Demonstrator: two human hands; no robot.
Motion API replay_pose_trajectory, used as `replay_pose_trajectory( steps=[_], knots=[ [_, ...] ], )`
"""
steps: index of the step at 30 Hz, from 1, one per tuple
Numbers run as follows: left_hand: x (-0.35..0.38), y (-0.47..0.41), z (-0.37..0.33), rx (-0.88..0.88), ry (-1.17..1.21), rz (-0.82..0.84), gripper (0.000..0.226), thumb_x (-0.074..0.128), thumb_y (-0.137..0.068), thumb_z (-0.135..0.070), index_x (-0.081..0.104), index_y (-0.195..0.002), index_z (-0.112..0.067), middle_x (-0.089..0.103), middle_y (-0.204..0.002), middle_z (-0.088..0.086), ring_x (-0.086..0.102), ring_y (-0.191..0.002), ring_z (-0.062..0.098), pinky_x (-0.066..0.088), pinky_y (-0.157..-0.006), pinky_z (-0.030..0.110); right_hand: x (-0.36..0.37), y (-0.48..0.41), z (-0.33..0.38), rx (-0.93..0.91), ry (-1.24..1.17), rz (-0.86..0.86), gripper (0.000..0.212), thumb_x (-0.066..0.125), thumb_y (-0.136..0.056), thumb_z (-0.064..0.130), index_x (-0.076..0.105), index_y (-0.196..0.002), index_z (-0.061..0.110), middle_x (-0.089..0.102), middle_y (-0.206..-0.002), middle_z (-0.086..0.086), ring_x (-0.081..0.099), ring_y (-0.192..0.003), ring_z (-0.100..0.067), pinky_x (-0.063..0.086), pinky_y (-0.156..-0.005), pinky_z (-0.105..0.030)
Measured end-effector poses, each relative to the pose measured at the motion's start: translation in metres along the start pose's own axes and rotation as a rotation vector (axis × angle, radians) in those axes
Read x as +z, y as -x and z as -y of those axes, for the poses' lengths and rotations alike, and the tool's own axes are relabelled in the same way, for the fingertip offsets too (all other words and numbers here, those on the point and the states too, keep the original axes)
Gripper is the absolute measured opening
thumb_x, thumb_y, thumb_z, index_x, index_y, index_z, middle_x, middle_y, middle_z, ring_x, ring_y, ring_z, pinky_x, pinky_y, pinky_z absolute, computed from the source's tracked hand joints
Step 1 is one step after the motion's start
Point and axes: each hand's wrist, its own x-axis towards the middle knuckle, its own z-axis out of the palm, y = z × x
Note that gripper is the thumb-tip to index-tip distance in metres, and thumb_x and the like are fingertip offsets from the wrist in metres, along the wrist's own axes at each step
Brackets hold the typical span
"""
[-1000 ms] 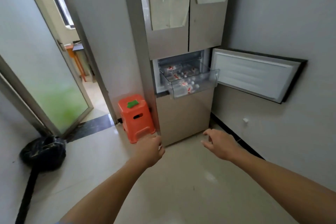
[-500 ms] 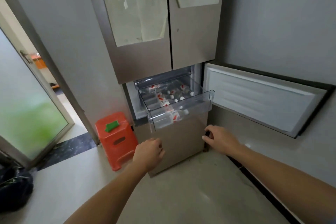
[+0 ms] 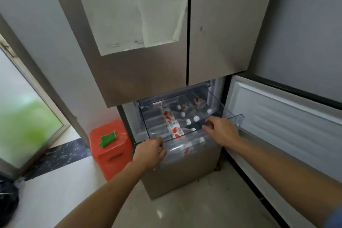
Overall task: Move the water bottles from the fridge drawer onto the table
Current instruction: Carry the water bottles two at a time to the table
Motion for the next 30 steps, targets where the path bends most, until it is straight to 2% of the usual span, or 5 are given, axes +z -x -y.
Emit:
replay_pose_trajectory(
  steps=[12,15,20,23,30],
  knots=[
    [0.040,-0.097,0.044,-0.105,0.051,0.121,0.023,0.049,-0.093,-0.038,0.057,-0.099,-0.018,0.063,-0.098,0.001,0.062,-0.088,0.021,0.040,-0.065,0.030,0.072,-0.152,-0.024,0.092,-0.029,0.491,0.022,0.056,-0.093,0.040,0.063,-0.084,0.021,0.063,-0.097,-0.004,0.061,-0.095,-0.022,0.047,-0.079,-0.030],
    [0.045,-0.097,0.047,-0.190,0.101,0.111,0.020,0.052,-0.090,-0.037,0.058,-0.092,-0.018,0.064,-0.092,0.002,0.063,-0.085,0.024,0.048,-0.067,0.034,0.105,-0.178,-0.030,0.119,-0.050,0.682,0.031,0.053,-0.096,0.033,0.061,-0.115,0.010,0.062,-0.116,-0.011,0.059,-0.097,-0.022,0.044,-0.069,-0.017],
    [0.045,-0.101,0.042,-0.305,0.104,0.080,0.017,0.053,-0.087,-0.035,0.058,-0.089,-0.020,0.064,-0.090,0.002,0.062,-0.081,0.025,0.051,-0.068,0.037,0.149,-0.197,-0.037,0.319,-0.294,0.929,0.038,0.054,-0.095,0.035,0.057,-0.120,0.006,0.061,-0.113,-0.012,0.062,-0.092,-0.024,0.055,-0.077,-0.036],
    [0.047,-0.104,0.036,-0.376,0.079,0.078,0.015,0.054,-0.088,-0.034,0.059,-0.090,-0.019,0.066,-0.092,0.002,0.061,-0.082,0.025,0.051,-0.068,0.035,0.149,-0.197,-0.045,0.443,-0.564,1.010,0.036,0.059,-0.093,0.032,0.058,-0.118,0.007,0.065,-0.108,-0.011,0.065,-0.085,-0.023,0.058,-0.072,-0.038],
    [0.041,-0.133,0.024,-0.452,0.017,0.087,0.018,0.054,-0.092,-0.033,0.060,-0.095,-0.017,0.066,-0.095,0.004,0.062,-0.081,0.024,0.053,-0.071,0.034,0.114,-0.198,-0.064,0.265,-0.562,0.911,0.037,0.042,-0.099,0.043,0.059,-0.108,0.011,0.052,-0.072,-0.008,0.046,-0.053,-0.016,0.039,-0.043,-0.023]
  ],
)
